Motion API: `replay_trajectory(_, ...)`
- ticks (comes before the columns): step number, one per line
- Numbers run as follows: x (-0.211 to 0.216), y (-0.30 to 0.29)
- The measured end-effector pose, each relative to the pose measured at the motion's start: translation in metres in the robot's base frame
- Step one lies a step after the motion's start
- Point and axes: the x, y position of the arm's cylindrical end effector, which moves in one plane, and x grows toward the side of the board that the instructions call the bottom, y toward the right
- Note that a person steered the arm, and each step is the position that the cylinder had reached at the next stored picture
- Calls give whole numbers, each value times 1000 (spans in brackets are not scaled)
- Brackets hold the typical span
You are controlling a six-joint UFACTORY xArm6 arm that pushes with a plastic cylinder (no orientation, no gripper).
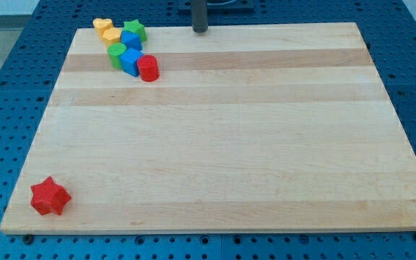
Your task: Push green star into yellow hexagon
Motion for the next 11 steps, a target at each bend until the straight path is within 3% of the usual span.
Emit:
replay_trajectory(1, -1, -37)
replay_trajectory(11, 9, -137)
